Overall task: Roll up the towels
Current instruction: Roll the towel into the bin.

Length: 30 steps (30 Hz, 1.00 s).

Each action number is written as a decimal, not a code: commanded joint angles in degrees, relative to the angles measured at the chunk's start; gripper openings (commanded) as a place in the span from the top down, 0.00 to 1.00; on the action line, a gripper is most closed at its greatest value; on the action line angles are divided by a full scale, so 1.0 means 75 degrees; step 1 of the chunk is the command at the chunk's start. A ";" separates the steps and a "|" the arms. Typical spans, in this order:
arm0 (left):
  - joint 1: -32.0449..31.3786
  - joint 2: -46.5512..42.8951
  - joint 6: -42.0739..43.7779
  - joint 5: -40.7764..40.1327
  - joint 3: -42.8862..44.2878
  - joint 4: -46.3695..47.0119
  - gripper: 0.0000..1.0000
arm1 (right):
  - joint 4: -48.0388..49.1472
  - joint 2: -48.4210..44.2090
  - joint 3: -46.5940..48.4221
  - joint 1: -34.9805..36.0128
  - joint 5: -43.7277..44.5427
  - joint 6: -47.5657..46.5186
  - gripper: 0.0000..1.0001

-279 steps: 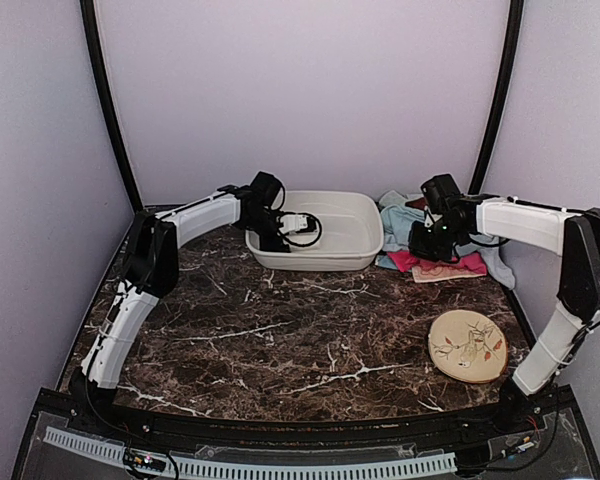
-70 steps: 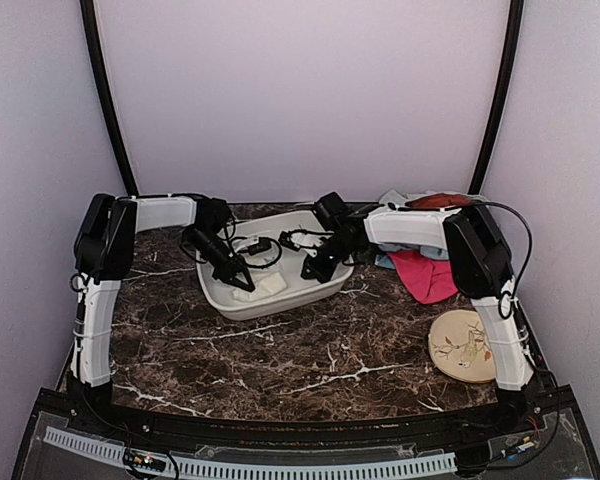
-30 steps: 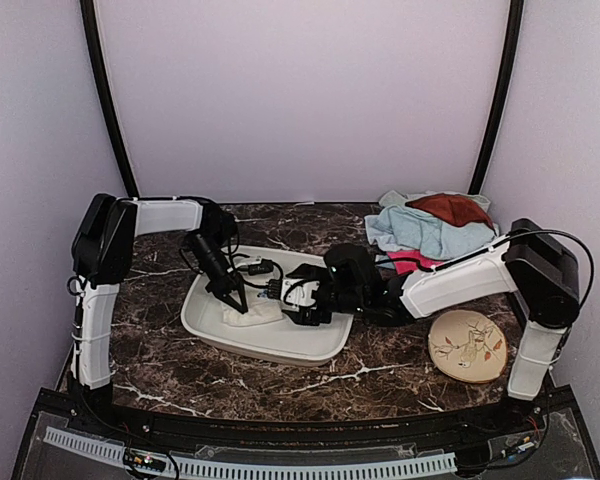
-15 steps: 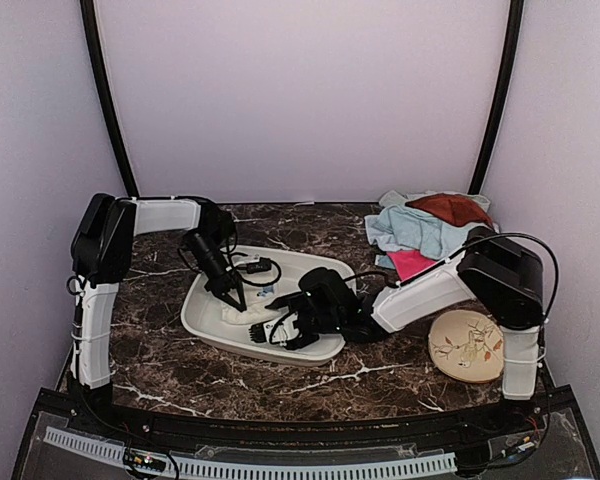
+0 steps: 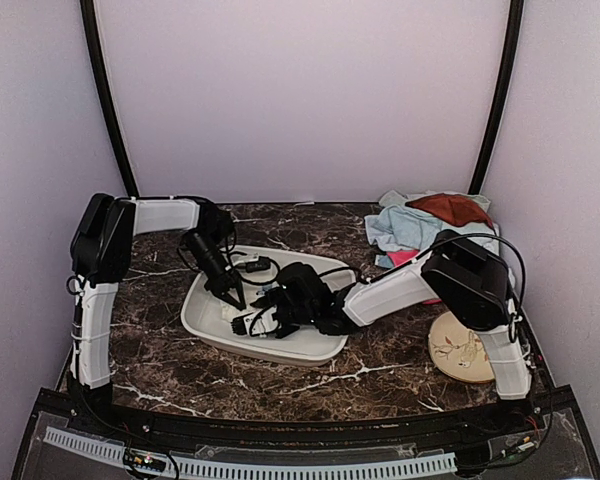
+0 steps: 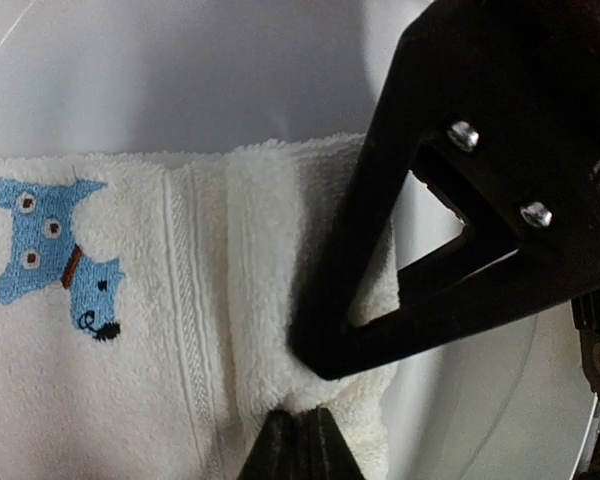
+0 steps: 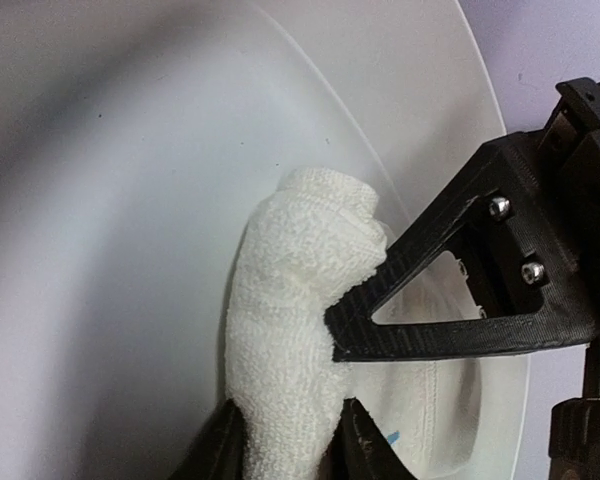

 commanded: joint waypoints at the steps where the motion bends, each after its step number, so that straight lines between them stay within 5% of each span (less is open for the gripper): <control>1: 0.0296 0.0000 -0.0116 -0.0072 0.0124 0.0476 0.82 | -0.0982 0.0157 0.0398 -0.0114 -0.0079 0.0279 0.76; 6: 0.0739 -0.0616 -0.0331 0.0484 0.0030 0.1105 0.53 | -0.2486 0.0404 0.1277 -0.0174 -0.0170 0.1193 0.96; 18: 0.1314 -0.2846 0.0529 0.0719 -0.1764 0.2153 0.53 | -0.5913 0.1382 0.4193 -0.0480 -0.1777 0.4744 1.00; 30: 0.1324 -0.3545 0.0767 0.0725 -0.3064 0.2840 0.60 | -0.5061 0.1759 0.4560 -0.1381 -0.4048 0.8862 1.00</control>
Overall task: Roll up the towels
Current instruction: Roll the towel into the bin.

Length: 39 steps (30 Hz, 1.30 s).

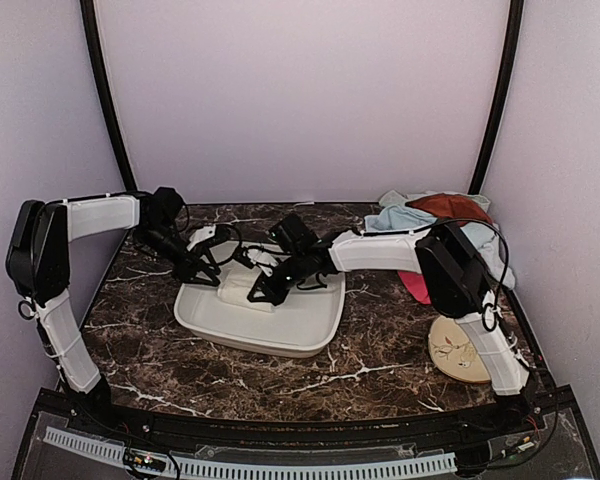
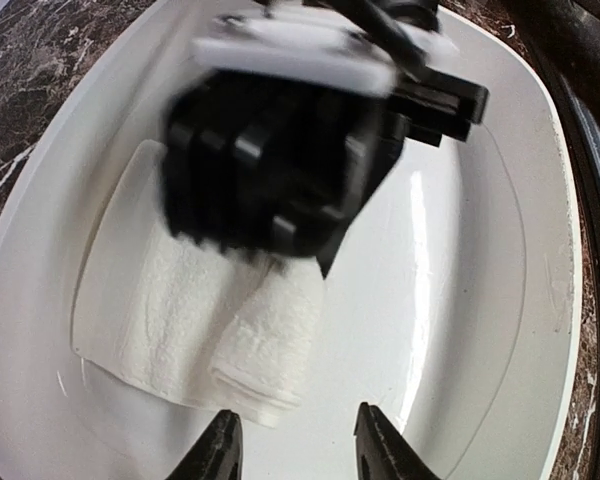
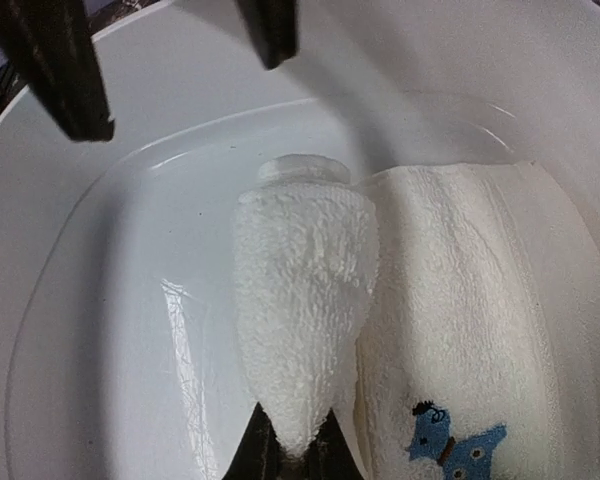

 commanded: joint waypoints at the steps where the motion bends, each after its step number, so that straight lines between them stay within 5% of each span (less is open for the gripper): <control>1: -0.0017 -0.0385 0.0282 0.0069 -0.0455 0.0268 0.60 | 0.0182 0.0508 0.0333 -0.0329 -0.1113 0.2056 1.00; 14: -0.1241 0.0079 0.0595 -0.1639 -0.0555 0.1947 0.59 | 0.0384 0.0964 0.0565 -0.0640 -0.2012 0.3415 1.00; 22: -0.1381 0.0480 0.1575 -0.1977 -0.0328 0.1135 0.59 | 0.0965 0.1091 0.0544 -0.0853 -0.2775 0.4426 1.00; 34: -0.1548 0.0582 0.2426 -0.3088 -0.1307 0.2659 0.54 | 0.0837 0.1475 0.1023 -0.0924 -0.3365 0.4865 1.00; 39: -0.1549 0.0963 0.2687 -0.3629 -0.1303 0.2815 0.63 | 0.0964 0.1338 0.1006 -0.0996 -0.3498 0.4988 0.87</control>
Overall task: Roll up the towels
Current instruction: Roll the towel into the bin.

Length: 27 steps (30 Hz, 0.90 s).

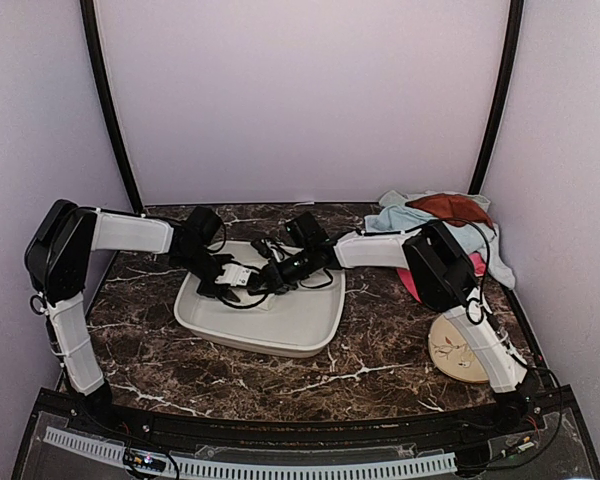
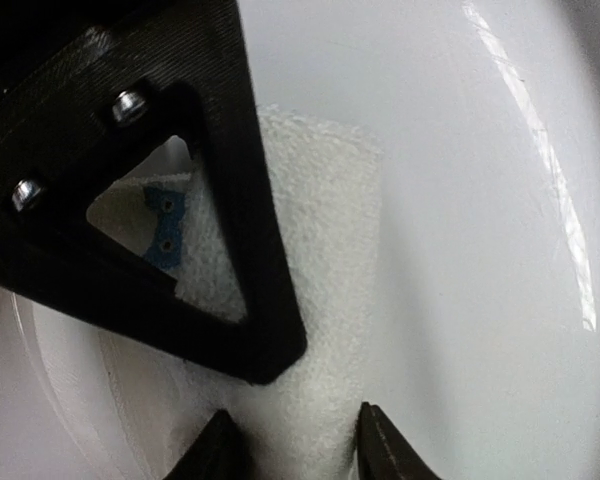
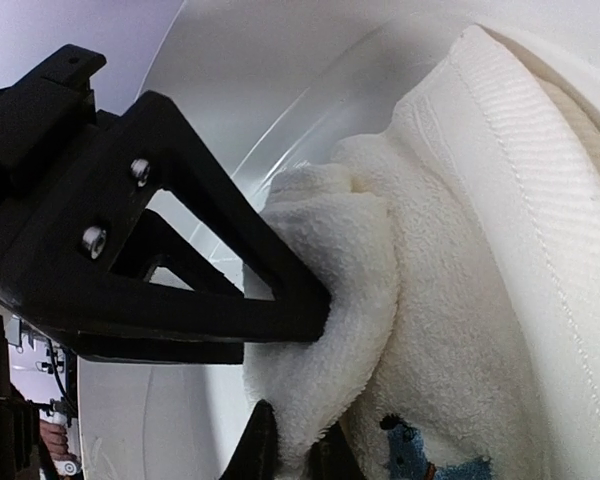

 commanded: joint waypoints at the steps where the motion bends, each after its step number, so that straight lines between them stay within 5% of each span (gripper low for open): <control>1: -0.0004 0.0482 0.0289 -0.0841 -0.0169 -0.0037 0.70 | 0.0162 -0.0022 0.0030 -0.0112 -0.0068 0.0097 0.82; 5: 0.0050 0.0631 -0.0051 -0.0747 0.0176 -0.0443 1.00 | 0.0373 -0.0815 -0.0640 -0.0350 0.0894 -0.0170 0.63; 8: 0.0105 0.0648 -0.0127 -0.0600 0.0447 -0.1021 1.00 | 0.0454 -0.1415 -0.1098 -0.0616 0.1484 -0.0375 0.47; 17: 0.0395 0.1322 -0.0790 0.0425 0.2572 -0.3993 1.00 | 0.1325 -0.3079 -0.2962 -0.0758 0.3480 -0.1965 0.39; 19: 0.0457 0.1488 -0.0858 0.0597 0.2954 -0.4546 1.00 | 0.1675 -0.3365 -0.3514 -0.0749 0.3802 -0.2267 0.23; 20: 0.0464 0.1543 -0.0851 0.0634 0.3053 -0.4727 1.00 | 0.1837 -0.3504 -0.3736 -0.0721 0.4001 -0.2444 0.03; 24: 0.0498 0.1934 -0.0918 0.0773 0.3478 -0.5449 1.00 | 0.3193 -0.4457 -0.5014 -0.0306 0.5639 -0.3592 0.00; 27: 0.0579 0.2420 -0.1001 0.1049 0.4226 -0.6251 1.00 | 0.4627 -0.5017 -0.5893 -0.0244 0.7573 -0.2683 0.00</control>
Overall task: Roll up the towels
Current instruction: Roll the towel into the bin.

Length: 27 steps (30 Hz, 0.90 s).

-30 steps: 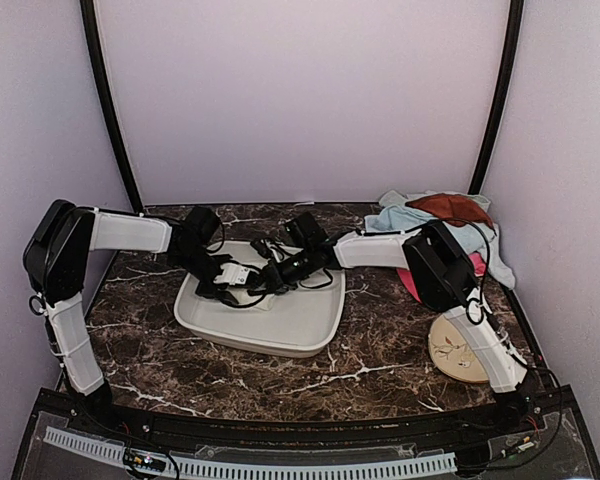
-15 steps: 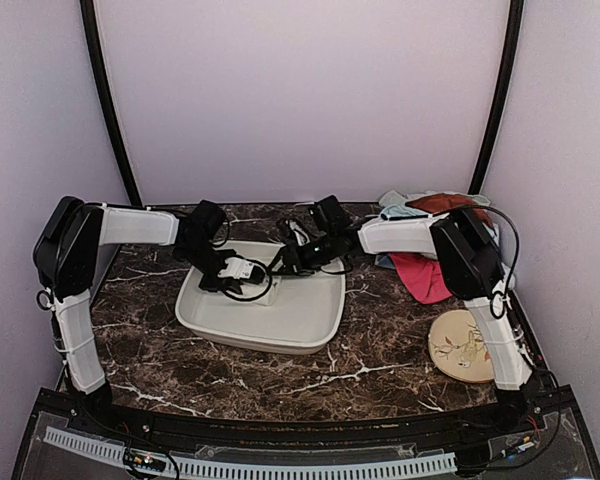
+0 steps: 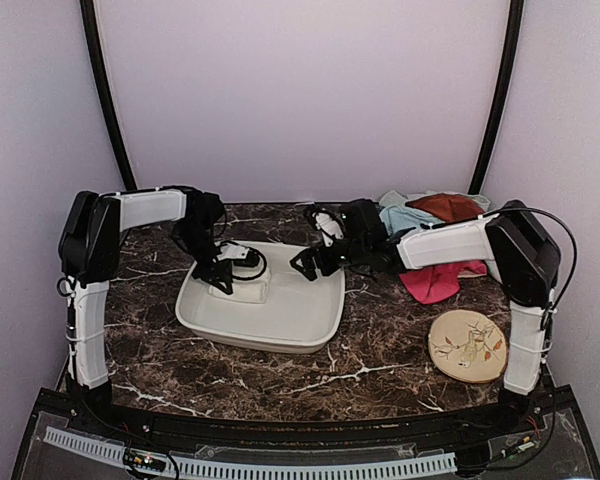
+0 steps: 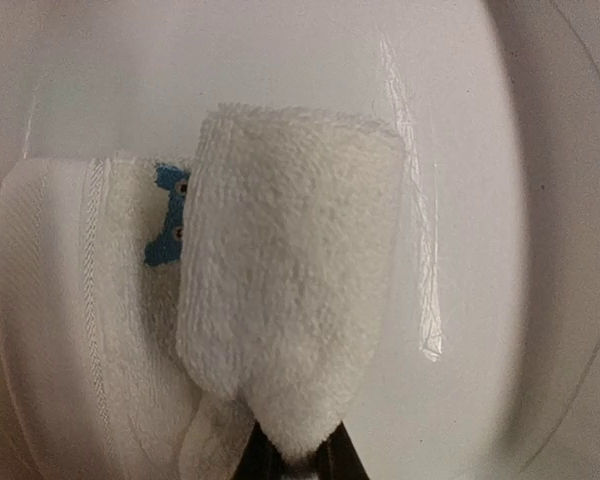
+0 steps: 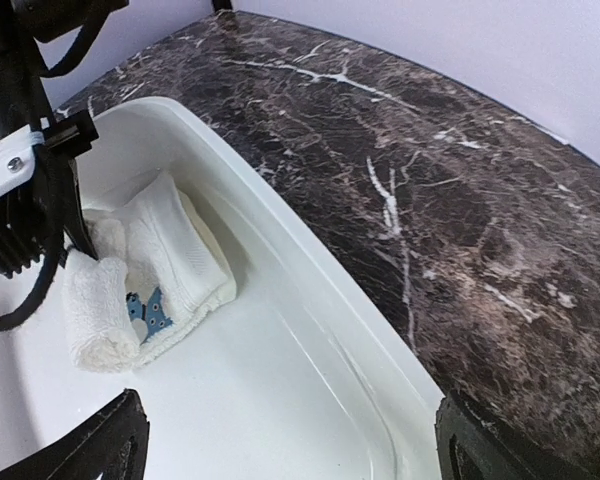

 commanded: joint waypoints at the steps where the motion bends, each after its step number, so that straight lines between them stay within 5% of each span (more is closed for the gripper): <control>1: 0.0078 0.0571 -0.0258 0.0526 0.0826 -0.1853 1.00 | 0.2319 -0.0895 -0.0954 0.0127 0.2611 0.0479 0.00; 5: 0.0130 0.0773 -0.0212 0.0797 0.1182 -0.2244 1.00 | 0.4165 -0.1154 -0.1972 -0.0314 0.0355 0.0512 0.00; 9: 0.0168 0.1131 -0.0179 0.0776 0.1489 -0.2652 1.00 | 0.4211 -0.1085 -0.2372 0.0659 0.0618 -0.3376 0.00; 14: 0.0209 0.1336 -0.0192 0.1035 0.1663 -0.2763 1.00 | 0.3783 -0.0694 -0.2142 0.1394 0.0722 -0.5784 0.07; 19: 0.0261 0.1585 -0.0140 0.1234 0.2007 -0.3072 1.00 | 0.3001 -0.0114 -0.1459 0.1845 0.0688 -0.7210 0.19; 27: 0.0321 0.1954 -0.0118 0.1368 0.2390 -0.3358 1.00 | 0.1942 0.0699 -0.0591 0.2194 0.0767 -0.8735 0.23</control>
